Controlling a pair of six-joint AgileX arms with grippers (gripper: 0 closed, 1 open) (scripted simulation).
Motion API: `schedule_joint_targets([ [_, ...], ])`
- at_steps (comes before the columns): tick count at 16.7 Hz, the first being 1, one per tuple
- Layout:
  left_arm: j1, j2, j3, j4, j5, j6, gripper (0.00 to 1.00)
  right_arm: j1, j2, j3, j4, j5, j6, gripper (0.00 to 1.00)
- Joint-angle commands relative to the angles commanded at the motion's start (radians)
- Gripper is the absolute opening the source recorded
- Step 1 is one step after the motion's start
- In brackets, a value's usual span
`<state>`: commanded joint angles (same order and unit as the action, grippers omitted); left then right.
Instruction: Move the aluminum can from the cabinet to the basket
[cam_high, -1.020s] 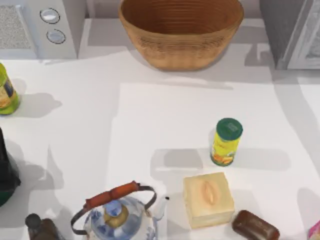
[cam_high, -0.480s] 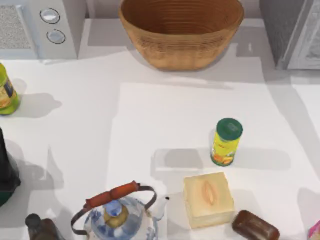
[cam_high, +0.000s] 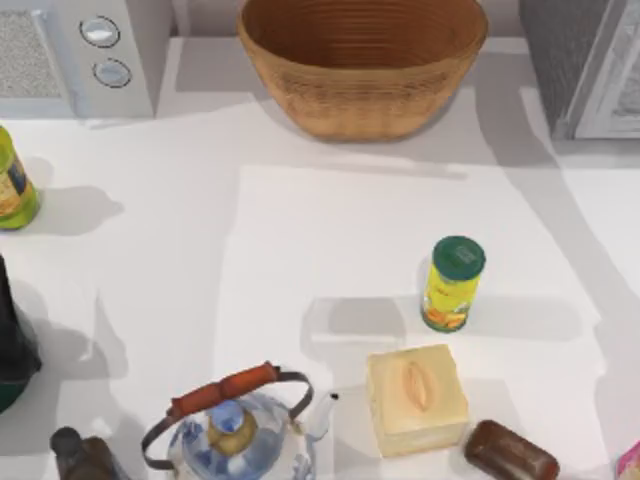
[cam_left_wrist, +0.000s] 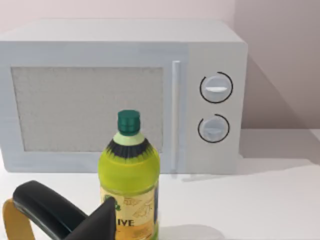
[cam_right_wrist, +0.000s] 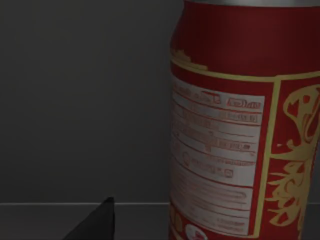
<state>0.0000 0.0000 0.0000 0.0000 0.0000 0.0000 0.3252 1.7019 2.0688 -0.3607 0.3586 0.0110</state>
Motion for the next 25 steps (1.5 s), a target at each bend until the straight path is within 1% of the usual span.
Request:
schedule_joint_targets([
  [3, 0.0, 0.0, 0.0, 0.0, 0.0, 0.0, 1.0, -0.005, 0.0, -0.004, -0.002, -0.003, 0.0, 1.0],
  [5, 0.0, 0.0, 0.0, 0.0, 0.0, 0.0, 1.0, -0.008, 0.025, 0.032, -0.009, -0.007, 0.0, 1.0],
  [14, 0.0, 0.0, 0.0, 0.0, 0.0, 0.0, 1.0, -0.05, 0.267, 0.365, -0.097, -0.045, -0.001, 1.0],
  [20, 0.0, 0.0, 0.0, 0.0, 0.0, 0.0, 1.0, -0.054, 0.289, 0.396, -0.106, -0.05, -0.001, 1.0],
  [25, 0.0, 0.0, 0.0, 0.0, 0.0, 0.0, 1.0, -0.054, 0.289, 0.396, -0.106, -0.05, -0.001, 0.62],
])
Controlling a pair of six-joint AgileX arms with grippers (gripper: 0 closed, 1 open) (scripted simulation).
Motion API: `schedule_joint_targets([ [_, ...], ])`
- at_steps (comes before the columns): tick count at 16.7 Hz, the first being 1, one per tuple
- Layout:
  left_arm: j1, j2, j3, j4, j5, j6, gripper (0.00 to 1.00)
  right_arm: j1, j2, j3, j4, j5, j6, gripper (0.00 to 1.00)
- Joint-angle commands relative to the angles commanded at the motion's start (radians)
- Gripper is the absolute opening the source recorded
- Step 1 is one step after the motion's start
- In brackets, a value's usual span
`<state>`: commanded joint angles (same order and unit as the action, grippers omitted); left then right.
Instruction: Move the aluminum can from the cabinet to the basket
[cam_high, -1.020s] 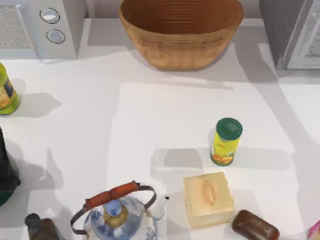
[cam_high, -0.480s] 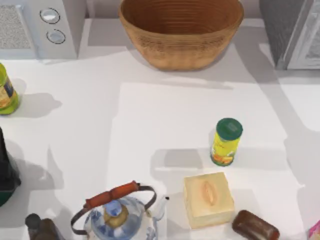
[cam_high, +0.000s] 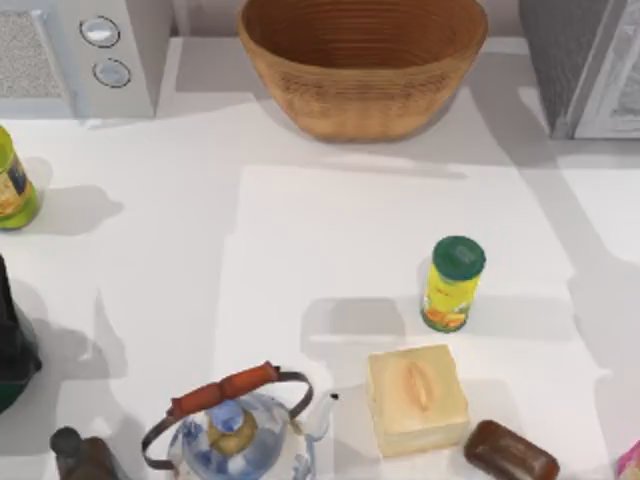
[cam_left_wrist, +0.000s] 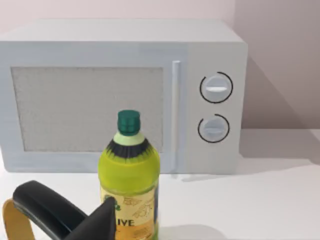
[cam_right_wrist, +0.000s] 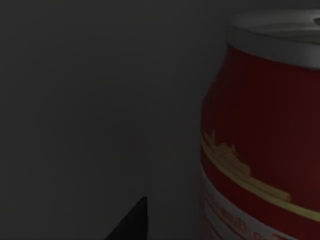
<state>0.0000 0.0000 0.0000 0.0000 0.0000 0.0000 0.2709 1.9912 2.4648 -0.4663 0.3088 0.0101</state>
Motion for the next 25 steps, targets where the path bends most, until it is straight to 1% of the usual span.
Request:
schedule_joint_targets([
  [8, 0.0, 0.0, 0.0, 0.0, 0.0, 0.0, 1.0, 0.0, 0.0, 0.0, 0.0, 0.0, 0.0, 0.02],
  [9, 0.0, 0.0, 0.0, 0.0, 0.0, 0.0, 1.0, 0.0, 0.0, 0.0, 0.0, 0.0, 0.0, 0.0],
  [18, 0.0, 0.0, 0.0, 0.0, 0.0, 0.0, 1.0, 0.004, -0.004, -0.003, -0.003, 0.002, 0.001, 0.0],
  [21, 0.0, 0.0, 0.0, 0.0, 0.0, 0.0, 1.0, 0.05, -0.073, -0.058, -0.047, 0.047, 0.001, 0.0],
  [25, 0.0, 0.0, 0.0, 0.0, 0.0, 0.0, 1.0, 0.119, -0.265, -0.141, -0.114, 0.113, 0.002, 0.0],
])
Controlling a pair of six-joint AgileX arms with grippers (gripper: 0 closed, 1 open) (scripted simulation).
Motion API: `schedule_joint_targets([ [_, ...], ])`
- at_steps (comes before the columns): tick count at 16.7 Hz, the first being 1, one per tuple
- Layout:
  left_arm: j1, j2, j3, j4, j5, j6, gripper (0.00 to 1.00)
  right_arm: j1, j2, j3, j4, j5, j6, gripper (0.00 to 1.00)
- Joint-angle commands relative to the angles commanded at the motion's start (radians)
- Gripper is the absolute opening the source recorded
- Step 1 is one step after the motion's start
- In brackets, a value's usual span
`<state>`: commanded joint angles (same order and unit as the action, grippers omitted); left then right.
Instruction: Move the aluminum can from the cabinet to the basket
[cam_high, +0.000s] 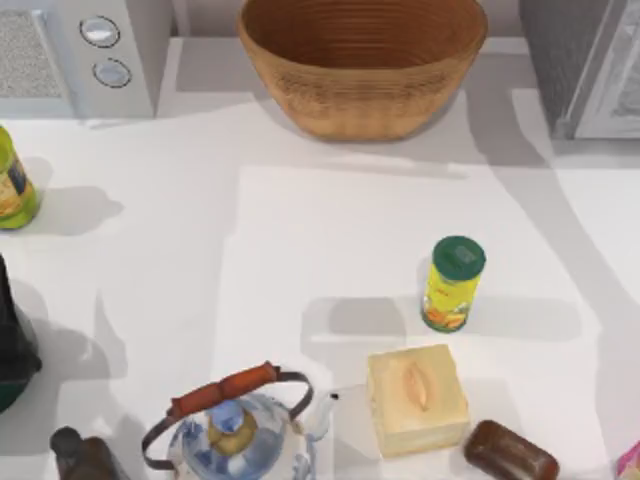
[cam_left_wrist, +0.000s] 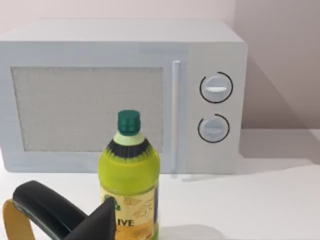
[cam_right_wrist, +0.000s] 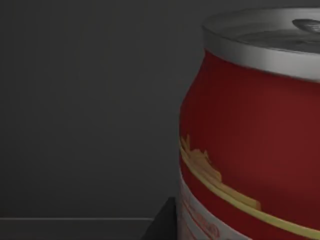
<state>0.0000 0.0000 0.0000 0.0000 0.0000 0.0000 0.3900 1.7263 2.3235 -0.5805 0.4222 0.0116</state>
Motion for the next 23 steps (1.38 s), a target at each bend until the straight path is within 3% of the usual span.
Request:
schedule_joint_targets([
  [6, 0.0, 0.0, 0.0, 0.0, 0.0, 0.0, 1.0, 0.11, -0.218, -0.12, -0.108, 0.107, 0.0, 0.0],
  [14, 0.0, 0.0, 0.0, 0.0, 0.0, 0.0, 1.0, 0.096, -0.257, -0.173, -0.088, 0.093, 0.01, 0.0],
  [18, 0.0, 0.0, 0.0, 0.0, 0.0, 0.0, 1.0, 0.05, -0.371, -0.354, -0.042, 0.055, 0.005, 0.0],
  [23, 0.0, 0.0, 0.0, 0.0, 0.0, 0.0, 1.0, -0.032, -0.615, -0.744, 0.065, -0.036, -0.01, 0.0],
])
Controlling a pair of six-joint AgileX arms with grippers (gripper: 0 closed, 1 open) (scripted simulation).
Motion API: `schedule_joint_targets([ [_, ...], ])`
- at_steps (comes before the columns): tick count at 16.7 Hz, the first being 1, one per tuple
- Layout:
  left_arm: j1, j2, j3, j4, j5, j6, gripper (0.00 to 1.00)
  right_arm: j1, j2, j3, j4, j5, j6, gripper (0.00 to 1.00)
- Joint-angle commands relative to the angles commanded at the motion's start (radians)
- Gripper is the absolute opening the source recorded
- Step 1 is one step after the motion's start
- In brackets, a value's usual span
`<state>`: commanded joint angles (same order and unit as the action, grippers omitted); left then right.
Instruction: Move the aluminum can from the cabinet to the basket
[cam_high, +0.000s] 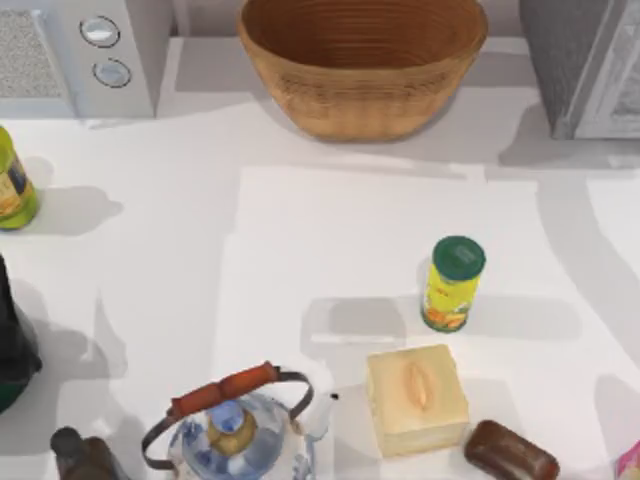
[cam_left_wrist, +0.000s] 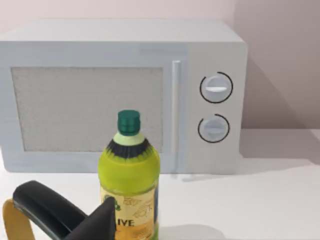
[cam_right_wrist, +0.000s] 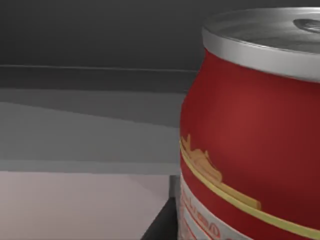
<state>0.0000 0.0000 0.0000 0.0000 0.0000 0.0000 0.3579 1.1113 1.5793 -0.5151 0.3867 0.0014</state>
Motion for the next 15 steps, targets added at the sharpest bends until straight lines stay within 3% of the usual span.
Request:
schedule_joint_targets([
  [11, 0.0, 0.0, 0.0, 0.0, 0.0, 0.0, 1.0, -0.234, -0.736, -1.101, 0.337, -0.266, 0.006, 0.0],
  [15, 0.0, 0.0, 0.0, 0.0, 0.0, 0.0, 1.0, -0.309, -0.964, -1.415, 0.436, -0.341, 0.006, 0.0],
])
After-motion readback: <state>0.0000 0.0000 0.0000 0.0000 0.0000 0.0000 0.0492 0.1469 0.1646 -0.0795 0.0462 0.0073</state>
